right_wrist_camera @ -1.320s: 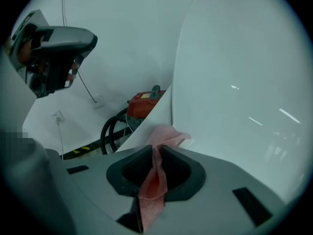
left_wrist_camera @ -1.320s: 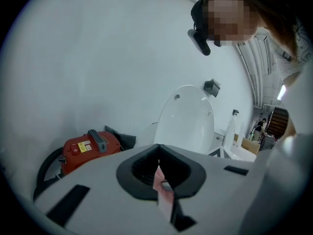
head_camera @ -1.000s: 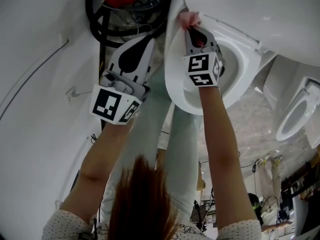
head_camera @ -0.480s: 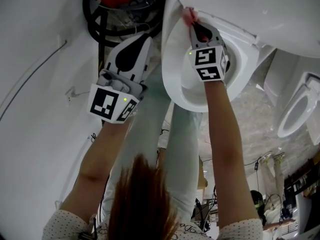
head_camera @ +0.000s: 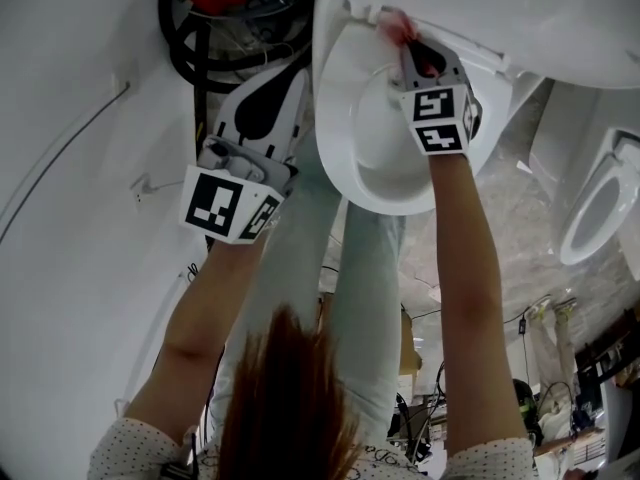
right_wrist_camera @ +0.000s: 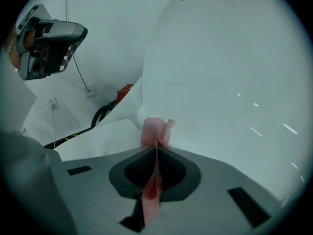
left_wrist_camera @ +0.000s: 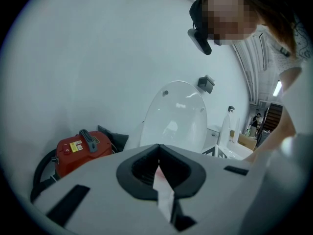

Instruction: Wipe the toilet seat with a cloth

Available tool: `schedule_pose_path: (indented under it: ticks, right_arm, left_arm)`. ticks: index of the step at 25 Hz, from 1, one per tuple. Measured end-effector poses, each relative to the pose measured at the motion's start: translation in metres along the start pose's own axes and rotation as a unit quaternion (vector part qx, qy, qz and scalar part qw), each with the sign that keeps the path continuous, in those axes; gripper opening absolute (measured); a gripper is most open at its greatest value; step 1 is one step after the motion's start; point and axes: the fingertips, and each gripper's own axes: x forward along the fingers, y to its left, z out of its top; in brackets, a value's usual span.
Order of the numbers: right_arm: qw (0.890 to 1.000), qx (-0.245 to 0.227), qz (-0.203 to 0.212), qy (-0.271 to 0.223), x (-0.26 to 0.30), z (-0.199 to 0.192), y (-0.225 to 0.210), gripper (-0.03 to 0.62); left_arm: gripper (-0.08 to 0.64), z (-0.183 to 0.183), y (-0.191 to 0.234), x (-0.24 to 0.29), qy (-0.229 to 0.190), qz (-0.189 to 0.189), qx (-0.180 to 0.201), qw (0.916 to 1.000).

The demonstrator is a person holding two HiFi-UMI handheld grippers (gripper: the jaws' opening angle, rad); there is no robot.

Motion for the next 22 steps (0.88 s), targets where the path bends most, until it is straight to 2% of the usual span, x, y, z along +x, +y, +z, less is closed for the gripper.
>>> schedule_pose_path:
  ticks: [11, 22]
  right_arm:
    - [1.0, -0.001, -0.003, 0.026, -0.019, -0.027, -0.027, 0.025]
    - [0.999, 0.029, -0.025, 0.038, -0.044, -0.063, -0.065, 0.025]
  left_arm:
    - [0.003, 0.002, -0.022, 0.0, -0.001, 0.002, -0.001, 1.0]
    - [0.003, 0.0, -0.04, -0.001, -0.002, 0.014, 0.001, 0.9999]
